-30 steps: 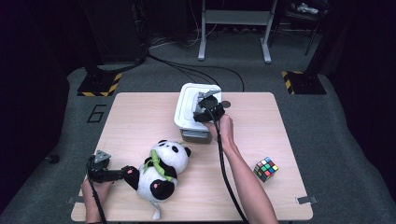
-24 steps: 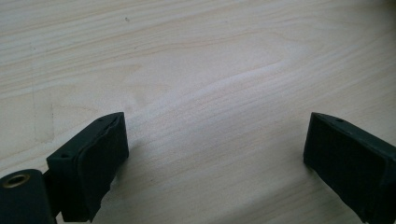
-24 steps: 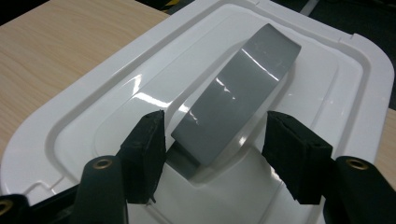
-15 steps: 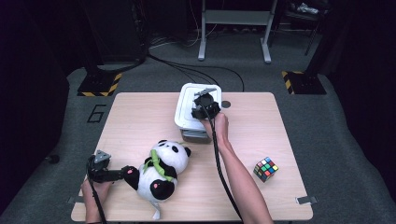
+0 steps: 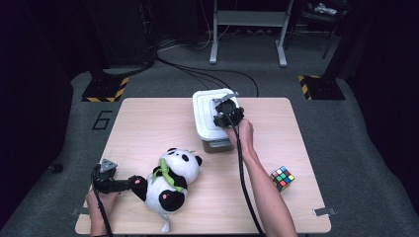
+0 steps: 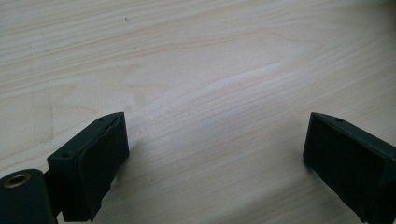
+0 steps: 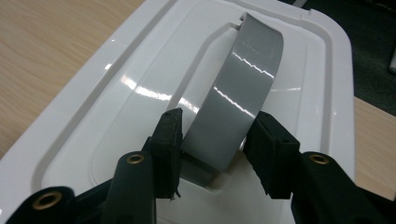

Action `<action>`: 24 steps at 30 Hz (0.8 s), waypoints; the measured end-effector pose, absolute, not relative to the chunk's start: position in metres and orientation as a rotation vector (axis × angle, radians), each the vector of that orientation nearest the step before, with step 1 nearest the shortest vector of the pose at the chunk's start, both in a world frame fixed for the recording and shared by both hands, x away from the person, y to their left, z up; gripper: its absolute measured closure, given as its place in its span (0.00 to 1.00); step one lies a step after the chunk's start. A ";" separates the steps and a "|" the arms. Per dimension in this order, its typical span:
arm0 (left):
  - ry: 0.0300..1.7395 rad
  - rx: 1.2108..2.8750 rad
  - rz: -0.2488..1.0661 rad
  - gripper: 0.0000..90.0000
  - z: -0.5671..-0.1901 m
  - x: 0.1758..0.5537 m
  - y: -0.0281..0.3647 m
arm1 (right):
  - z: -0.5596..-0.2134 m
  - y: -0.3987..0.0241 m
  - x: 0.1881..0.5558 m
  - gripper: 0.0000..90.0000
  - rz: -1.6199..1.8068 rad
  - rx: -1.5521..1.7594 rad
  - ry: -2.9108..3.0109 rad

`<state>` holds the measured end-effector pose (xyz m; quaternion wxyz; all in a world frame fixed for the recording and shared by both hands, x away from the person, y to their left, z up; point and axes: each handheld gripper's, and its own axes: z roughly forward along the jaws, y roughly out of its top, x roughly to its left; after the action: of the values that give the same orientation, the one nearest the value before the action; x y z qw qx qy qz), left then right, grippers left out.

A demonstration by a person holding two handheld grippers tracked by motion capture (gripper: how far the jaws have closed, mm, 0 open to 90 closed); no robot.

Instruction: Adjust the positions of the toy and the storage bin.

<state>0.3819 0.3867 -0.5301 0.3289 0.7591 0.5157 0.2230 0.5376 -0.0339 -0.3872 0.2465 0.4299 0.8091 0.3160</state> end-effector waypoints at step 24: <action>1.349 1.987 0.584 0.07 -0.530 0.382 0.387 | -0.385 -0.105 0.531 0.72 0.838 1.178 2.215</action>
<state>0.3819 0.3867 -0.5301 0.3287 0.7591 0.5156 0.2232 0.5311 -0.1053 -0.3849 0.2457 0.4317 0.8118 0.3069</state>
